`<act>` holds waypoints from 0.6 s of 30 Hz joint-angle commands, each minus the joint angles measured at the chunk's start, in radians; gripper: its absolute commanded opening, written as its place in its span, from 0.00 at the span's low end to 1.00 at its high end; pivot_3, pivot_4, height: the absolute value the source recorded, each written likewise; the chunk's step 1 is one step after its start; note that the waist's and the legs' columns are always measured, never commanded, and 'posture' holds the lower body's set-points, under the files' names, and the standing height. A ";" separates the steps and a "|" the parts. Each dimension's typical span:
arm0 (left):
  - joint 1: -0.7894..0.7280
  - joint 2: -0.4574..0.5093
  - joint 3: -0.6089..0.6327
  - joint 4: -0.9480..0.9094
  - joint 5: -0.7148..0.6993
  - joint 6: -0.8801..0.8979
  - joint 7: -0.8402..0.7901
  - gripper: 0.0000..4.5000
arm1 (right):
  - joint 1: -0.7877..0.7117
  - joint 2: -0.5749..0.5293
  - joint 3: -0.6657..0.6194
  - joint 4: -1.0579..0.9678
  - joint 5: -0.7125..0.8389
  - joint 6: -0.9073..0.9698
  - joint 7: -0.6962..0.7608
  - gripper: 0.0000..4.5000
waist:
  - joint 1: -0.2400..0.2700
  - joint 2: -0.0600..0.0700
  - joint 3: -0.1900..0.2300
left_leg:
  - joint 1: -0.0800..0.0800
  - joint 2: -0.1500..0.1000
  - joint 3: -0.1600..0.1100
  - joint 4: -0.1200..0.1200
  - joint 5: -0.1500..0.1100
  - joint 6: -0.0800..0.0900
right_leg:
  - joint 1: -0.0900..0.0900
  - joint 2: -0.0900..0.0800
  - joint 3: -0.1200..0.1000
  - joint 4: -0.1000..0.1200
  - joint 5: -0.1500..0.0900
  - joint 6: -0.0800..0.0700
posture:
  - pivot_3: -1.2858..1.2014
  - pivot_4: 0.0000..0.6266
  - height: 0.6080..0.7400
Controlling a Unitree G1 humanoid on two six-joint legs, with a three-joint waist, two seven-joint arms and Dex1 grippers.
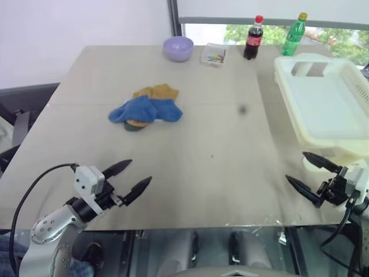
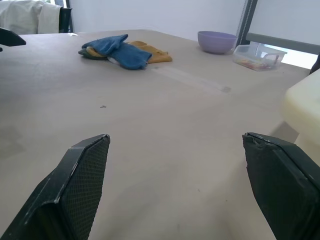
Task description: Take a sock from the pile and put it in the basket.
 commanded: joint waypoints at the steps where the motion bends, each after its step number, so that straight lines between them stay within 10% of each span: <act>1: 0.006 -0.006 0.005 0.000 0.015 -0.050 -0.012 1.00 | -0.003 -0.021 -0.005 -0.020 0.012 -0.011 0.006 0.97 | 0.000 0.000 0.000 | 0.000 0.000 0.000 0.000 0.000 0.000 | 0.000 0.000 0.000 0.000 0.000 0.000 | 0.52 0.24 1.00; 18: -0.011 -0.023 -0.011 0.048 0.053 -0.113 -0.006 1.00 | -0.040 -0.051 0.028 0.023 0.014 0.007 0.027 0.97 | -0.001 -0.001 0.000 | 0.009 0.001 0.008 0.000 -0.001 0.001 | 0.002 0.000 0.009 0.005 0.000 0.000 | 0.52 0.24 1.00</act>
